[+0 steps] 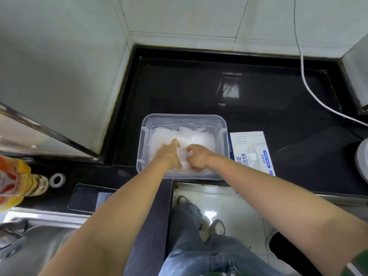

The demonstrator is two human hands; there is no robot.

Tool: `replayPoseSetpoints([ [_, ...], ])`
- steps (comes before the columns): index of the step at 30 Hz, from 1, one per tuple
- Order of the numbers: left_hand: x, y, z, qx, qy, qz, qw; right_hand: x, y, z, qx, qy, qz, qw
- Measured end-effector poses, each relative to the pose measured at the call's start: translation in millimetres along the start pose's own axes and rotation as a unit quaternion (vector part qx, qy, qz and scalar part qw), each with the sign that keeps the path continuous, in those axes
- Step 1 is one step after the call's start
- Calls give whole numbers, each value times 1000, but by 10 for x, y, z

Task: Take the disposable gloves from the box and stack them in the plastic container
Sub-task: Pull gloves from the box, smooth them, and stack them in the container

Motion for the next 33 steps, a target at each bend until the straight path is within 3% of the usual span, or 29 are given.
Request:
replayPoseSetpoints([
  [3, 39, 17, -20, 21, -3, -30, 999, -48, -105, -49, -106, -9, 39, 994],
  [11, 58, 38, -20, -16, -1, -138, 990, -170, -23, -51, -2, 88, 55, 995],
  [15, -43, -90, 51, -50, -4, -137, 989, -190, -64, -58, -39, 84, 43, 995],
  [18, -197, -232, 86, -118, 13, -110, 987, -124, -126, -117, -127, 9, 18, 992],
  [22, -130, -109, -7, -32, -21, -50, 998, -120, -105, -175, -82, 5, 16, 997],
  [27, 99, -2, -87, 11, -52, -64, 997, -249, -102, -223, -77, 87, 19, 993],
  [31, 41, -46, -21, 49, -64, -72, 994, -208, -97, -164, -69, 82, 46, 993],
  [33, 9, -128, 43, 32, -59, -84, 994, -166, -169, -78, -40, 66, 50, 996],
])
Point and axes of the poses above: each hand's wrist, its own z-axis away from the middle knuckle, its own y-axis out of the palm, x = y × z, the point moved 4 cm from there along -z, towards the middle knuckle, and after that the axes turned 1 degree about z, right-handed, at the moved point
